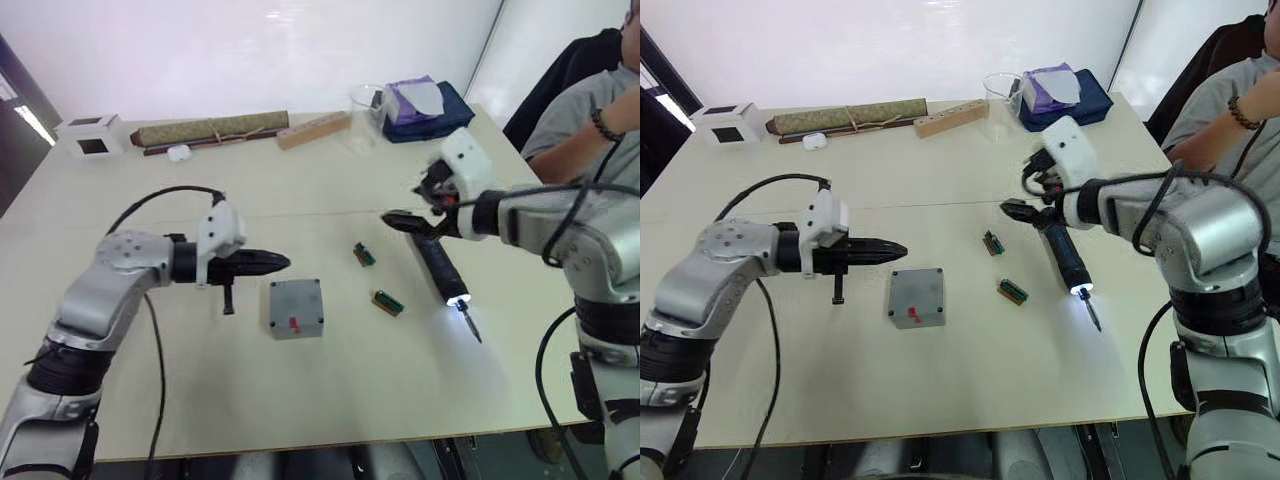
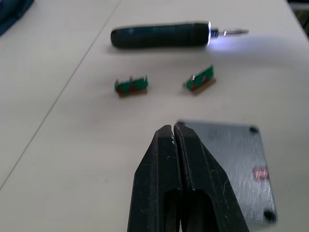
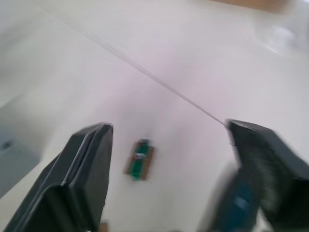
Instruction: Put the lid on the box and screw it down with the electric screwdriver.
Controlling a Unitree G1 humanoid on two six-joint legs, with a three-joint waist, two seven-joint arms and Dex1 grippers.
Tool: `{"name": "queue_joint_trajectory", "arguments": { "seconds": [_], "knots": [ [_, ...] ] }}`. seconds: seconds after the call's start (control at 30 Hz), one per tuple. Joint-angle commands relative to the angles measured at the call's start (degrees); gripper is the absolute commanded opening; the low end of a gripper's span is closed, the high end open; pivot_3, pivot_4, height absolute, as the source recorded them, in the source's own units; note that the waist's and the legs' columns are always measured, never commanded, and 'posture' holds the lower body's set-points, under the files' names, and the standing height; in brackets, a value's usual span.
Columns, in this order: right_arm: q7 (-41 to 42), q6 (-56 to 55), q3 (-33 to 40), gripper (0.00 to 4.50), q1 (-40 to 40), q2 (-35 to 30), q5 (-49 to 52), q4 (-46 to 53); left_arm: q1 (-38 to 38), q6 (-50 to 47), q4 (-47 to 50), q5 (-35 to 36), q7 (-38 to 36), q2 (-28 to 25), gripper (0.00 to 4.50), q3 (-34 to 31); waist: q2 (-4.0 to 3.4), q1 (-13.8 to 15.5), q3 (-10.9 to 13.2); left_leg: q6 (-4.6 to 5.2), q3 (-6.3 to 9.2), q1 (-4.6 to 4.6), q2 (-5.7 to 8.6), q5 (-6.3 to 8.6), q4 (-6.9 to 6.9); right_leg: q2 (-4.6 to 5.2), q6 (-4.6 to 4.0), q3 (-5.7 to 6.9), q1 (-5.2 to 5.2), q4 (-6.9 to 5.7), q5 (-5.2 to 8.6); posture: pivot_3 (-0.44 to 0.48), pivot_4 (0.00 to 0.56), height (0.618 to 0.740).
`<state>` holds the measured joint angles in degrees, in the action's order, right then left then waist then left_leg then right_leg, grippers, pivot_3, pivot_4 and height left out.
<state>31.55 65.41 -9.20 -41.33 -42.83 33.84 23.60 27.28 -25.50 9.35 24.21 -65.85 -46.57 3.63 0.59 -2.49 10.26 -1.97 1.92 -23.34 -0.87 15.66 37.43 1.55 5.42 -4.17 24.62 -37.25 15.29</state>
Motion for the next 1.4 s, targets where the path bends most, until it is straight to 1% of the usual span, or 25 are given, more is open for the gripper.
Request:
{"name": "queue_joint_trajectory", "arguments": {
  "seconds": [0.03,0.07,0.13,0.17,0.23,0.27,0.47,0.63,0.77,0.97,1.03,1.1,1.17,1.3,1.4],
  "knots": [
    [2.92,-7.76,-5.1,2.52,2.22,1.24,-4.14,1.88,-0.18,1.73,-1.08,-2.47,-1.25,-2.65,0.0,-0.43,0.0,0.0,0.08,0.0,-0.03,-0.01,0.01,0.0,0.03,0.04,0.0,-0.02,0.0,0.0,0.0,0.0,0.15,0.736],
    [3.73,-10.25,-6.74,2.17,3.52,1.28,-5.71,1.81,-0.09,1.98,-1.31,-3.31,-1.5,-3.04,0.0,0.17,0.03,0.01,0.14,0.0,-0.05,-0.05,0.02,0.0,0.1,0.04,0.01,-0.04,0.01,0.0,0.0,0.0,0.15,0.736],
    [4.63,-13.32,-9.98,1.24,5.07,1.51,-8.43,1.4,-0.23,2.84,-2.18,-4.69,-2.47,-3.79,0.0,1.03,0.05,0.08,0.16,0.0,-0.03,-0.08,0.02,0.0,0.25,0.04,0.01,-0.03,0.0,-0.04,-0.01,0.0,0.15,0.736],
    [5.08,-14.46,-11.7,1.0,6.1,1.2,-9.87,1.37,-0.81,3.2,-2.01,-5.23,-3.11,-4.0,0.0,1.77,0.06,0.1,0.16,0.0,-0.03,-0.08,0.02,0.0,0.28,0.03,0.01,-0.03,-0.01,-0.04,-0.01,0.0,0.15,0.736],
    [5.68,-15.86,-13.87,0.15,7.5,1.43,-11.99,1.36,-1.74,3.27,-2.06,-5.64,-3.89,-3.81,0.0,2.54,0.06,0.1,0.15,0.0,-0.01,-0.06,0.02,0.0,0.29,0.03,0.01,0.0,-0.05,-0.04,0.0,0.0,0.15,0.736],
    [5.64,-16.23,-14.53,0.06,7.92,2.02,-12.75,1.32,-2.09,3.1,-2.36,-5.56,-4.05,-3.47,0.0,2.74,0.06,0.08,0.15,0.0,-0.02,-0.06,0.01,0.0,0.29,0.02,0.01,0.0,-0.05,-0.05,0.0,0.0,0.15,0.736],
    [6.59,-15.54,-16.63,0.06,10.07,4.42,-14.68,1.85,-3.79,4.44,-2.1,-7.67,-4.5,-1.38,0.0,6.1,0.07,0.03,0.16,0.0,0.01,-0.05,0.0,0.0,0.4,-0.01,0.0,-0.01,-0.03,-0.21,0.0,0.0,0.15,0.736],
    [7.84,-13.49,-17.96,0.06,9.98,6.99,-14.26,2.57,-2.68,5.74,-3.17,-8.86,-4.68,0.83,0.0,7.83,0.07,0.07,0.16,0.0,0.02,-0.05,0.0,0.0,0.49,-0.02,0.01,0.0,-0.04,-0.29,0.0,0.0,0.15,0.736],
    [8.65,-8.74,-16.24,0.06,10.61,8.59,-11.22,5.24,-0.28,8.12,-6.08,-11.72,-3.67,4.15,0.0,9.83,0.08,0.48,0.16,0.0,0.05,-0.05,0.02,0.0,0.56,0.0,0.01,0.03,-0.09,-0.3,-0.01,0.0,0.15,0.736],
    [9.1,-3.5,-13.8,0.06,9.87,9.97,-8.56,7.43,2.51,11.82,-11.23,-15.66,-3.89,6.2,0.0,10.97,0.1,0.18,0.15,0.0,0.08,-0.04,0.03,0.0,0.59,-0.01,0.01,0.05,-0.1,-0.35,-0.01,0.0,0.15,0.736],
    [9.58,-3.4,-13.95,0.06,9.19,9.12,-8.93,7.71,3.07,13.99,-13.69,-17.42,-3.98,5.97,0.0,11.26,0.1,0.03,0.15,0.0,0.08,-0.03,0.02,0.0,0.59,-0.01,0.01,0.05,-0.1,-0.4,-0.01,0.0,0.15,0.736],
    [9.93,-5.16,-14.33,0.06,8.51,6.96,-10.98,7.89,2.99,16.24,-15.53,-18.67,-4.68,4.96,0.0,11.39,0.09,-0.02,0.15,0.01,0.08,-0.01,0.02,0.0,0.59,-0.02,0.01,0.05,-0.09,-0.43,-0.01,0.0,0.15,0.736],
    [9.67,-7.11,-13.45,0.06,7.83,4.73,-13.18,6.66,2.06,16.82,-15.3,-18.27,-5.8,3.83,0.0,10.66,0.1,0.0,0.15,0.0,0.07,-0.01,0.03,0.0,0.59,-0.01,0.01,0.05,-0.09,-0.46,-0.01,0.0,0.15,0.736],
    [9.82,-12.88,-10.81,0.06,7.45,1.77,-16.4,1.56,-4.46,15.71,-7.95,-14.63,-9.94,0.06,0.0,9.24,0.09,-0.14,0.15,0.01,0.03,0.01,0.01,0.01,0.61,0.0,0.0,0.03,-0.08,-0.48,-0.01,0.0,0.15,0.736],
    [9.39,-16.83,-11.0,0.06,6.71,2.56,-18.85,-3.09,-7.62,14.22,-3.67,-12.83,-10.89,-1.27,0.0,8.94,0.1,0.05,0.15,0.01,0.05,0.01,-0.01,0.01,0.6,0.01,0.0,0.04,-0.08,-0.49,0.0,0.0,0.15,0.736]
  ]
}}
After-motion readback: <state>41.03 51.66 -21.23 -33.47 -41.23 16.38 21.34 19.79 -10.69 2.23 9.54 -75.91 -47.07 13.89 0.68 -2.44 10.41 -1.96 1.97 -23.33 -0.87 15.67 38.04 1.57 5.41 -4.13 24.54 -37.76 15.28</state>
